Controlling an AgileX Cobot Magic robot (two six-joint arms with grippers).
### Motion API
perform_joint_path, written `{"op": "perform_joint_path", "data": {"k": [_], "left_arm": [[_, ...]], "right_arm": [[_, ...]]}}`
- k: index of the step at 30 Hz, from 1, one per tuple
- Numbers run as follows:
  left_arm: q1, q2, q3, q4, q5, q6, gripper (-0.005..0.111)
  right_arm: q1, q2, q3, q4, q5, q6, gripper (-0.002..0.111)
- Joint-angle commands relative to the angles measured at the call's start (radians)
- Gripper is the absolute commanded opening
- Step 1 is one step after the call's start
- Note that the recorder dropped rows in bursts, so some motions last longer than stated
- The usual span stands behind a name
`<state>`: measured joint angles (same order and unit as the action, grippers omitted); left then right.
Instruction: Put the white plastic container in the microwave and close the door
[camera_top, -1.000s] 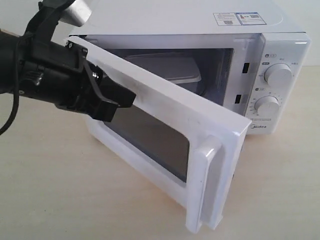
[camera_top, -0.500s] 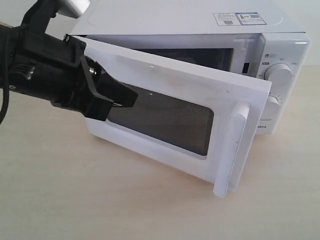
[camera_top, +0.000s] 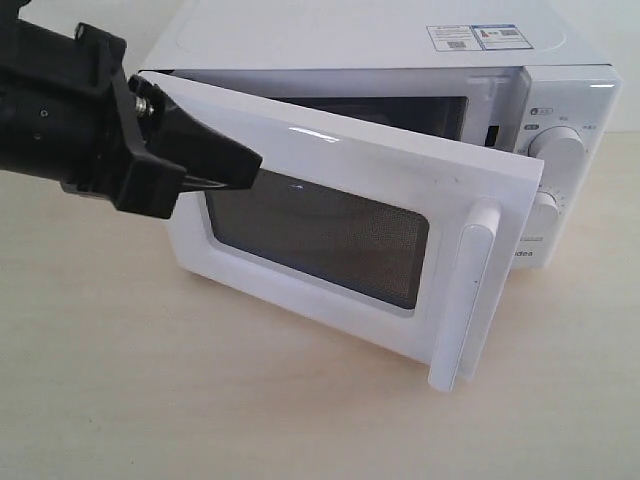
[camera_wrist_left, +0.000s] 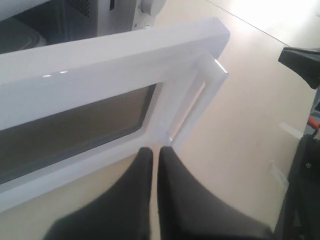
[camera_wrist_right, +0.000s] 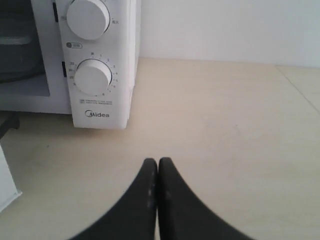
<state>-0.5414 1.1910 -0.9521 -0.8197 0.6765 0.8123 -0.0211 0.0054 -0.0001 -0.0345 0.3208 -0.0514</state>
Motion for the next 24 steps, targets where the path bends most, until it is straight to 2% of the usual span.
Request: {"op": "perform_joint_path", "data": {"k": [1, 5, 10, 12, 14, 16, 18, 20, 24], "left_arm": [[-0.005, -0.013, -0.007, -0.003, 0.049, -0.011, 0.004], [-0.005, -0.015, -0.007, -0.003, 0.049, -0.011, 0.004], [-0.005, -0.015, -0.007, -0.003, 0.047, -0.011, 0.004], [-0.005, -0.015, -0.007, -0.003, 0.047, -0.011, 0.004], [-0.005, -0.015, -0.007, -0.003, 0.047, -0.011, 0.004], [-0.005, -0.015, -0.007, -0.003, 0.047, -0.011, 0.004], [-0.005, -0.015, -0.007, -0.003, 0.039, -0.005, 0.004], [-0.005, -0.015, -0.007, -0.003, 0.023, -0.004, 0.004], [-0.005, -0.015, -0.007, -0.003, 0.003, -0.004, 0.004]], "right_arm": [[-0.008, -0.005, 0.0, -0.012, -0.176, -0.005, 0.0], [-0.008, -0.005, 0.0, 0.002, -0.52, 0.035, 0.0], [-0.008, -0.005, 0.0, 0.002, -1.103, 0.2, 0.0], [-0.008, -0.005, -0.042, 0.002, -1.169, 0.215, 0.0], [-0.008, -0.005, -0.133, -0.023, -1.053, 0.241, 0.0], [-0.008, -0.005, -0.261, -0.152, -0.826, 0.275, 0.0], [-0.008, -0.005, -0.386, -0.253, -0.581, 0.402, 0.0], [-0.008, 0.027, -0.511, -0.268, -0.352, 0.517, 0.0], [-0.008, 0.127, -0.725, -0.209, 0.077, 0.527, 0.0]]}}
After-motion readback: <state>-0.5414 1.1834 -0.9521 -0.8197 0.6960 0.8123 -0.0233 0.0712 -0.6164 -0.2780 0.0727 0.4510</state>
